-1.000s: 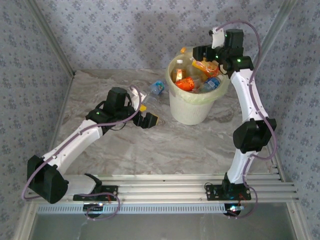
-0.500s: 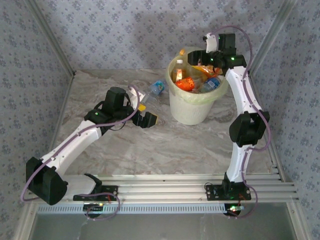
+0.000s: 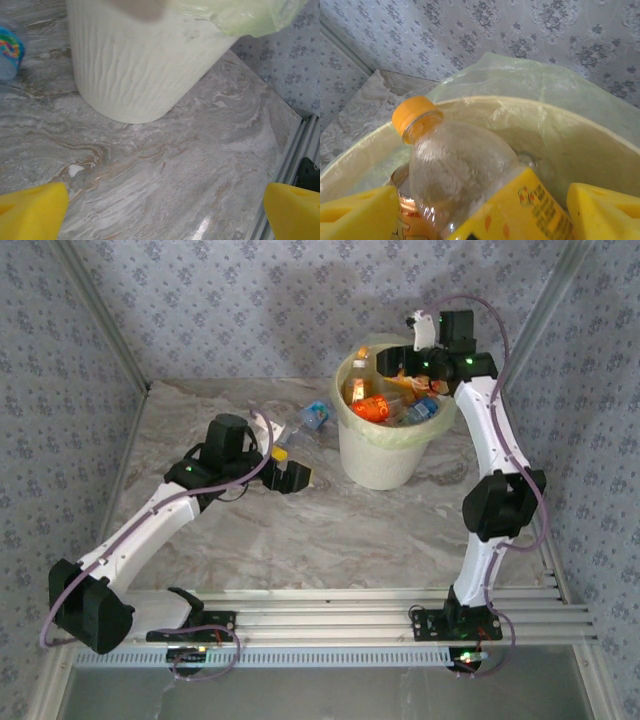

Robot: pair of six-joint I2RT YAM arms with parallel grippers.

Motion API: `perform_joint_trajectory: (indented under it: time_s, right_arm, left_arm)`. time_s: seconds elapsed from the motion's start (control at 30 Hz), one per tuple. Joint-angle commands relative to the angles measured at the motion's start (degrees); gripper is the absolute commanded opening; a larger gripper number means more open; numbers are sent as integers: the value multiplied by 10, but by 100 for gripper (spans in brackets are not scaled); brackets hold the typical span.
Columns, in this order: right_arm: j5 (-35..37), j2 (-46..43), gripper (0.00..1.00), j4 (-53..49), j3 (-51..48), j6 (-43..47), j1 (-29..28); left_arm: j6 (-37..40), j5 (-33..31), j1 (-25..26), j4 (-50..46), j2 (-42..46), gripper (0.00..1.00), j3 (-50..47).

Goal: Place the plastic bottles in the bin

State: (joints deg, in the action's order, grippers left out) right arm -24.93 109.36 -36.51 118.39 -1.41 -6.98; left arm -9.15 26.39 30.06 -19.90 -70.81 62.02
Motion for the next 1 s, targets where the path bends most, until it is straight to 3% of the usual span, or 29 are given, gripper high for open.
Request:
perform_joint_trajectory:
  time_s: [0.0, 0.23, 0.6, 0.97]
  right_arm:
    - [40, -56, 92, 38, -24, -26, -3]
    - [27, -146, 93, 49, -85, -50, -4]
    - [-28, -388, 95, 68, -319, -131, -23]
    - [-137, -596, 97, 68, -548, -210, -30]
  left_arm:
    - [-28, -26, -10, -2, -2, 100, 13]
    - [-12, -47, -18, -21, -45, 100, 40]
    - [22, -123, -63, -64, -174, 99, 139]
    - [153, -93, -102, -110, -366, 97, 300]
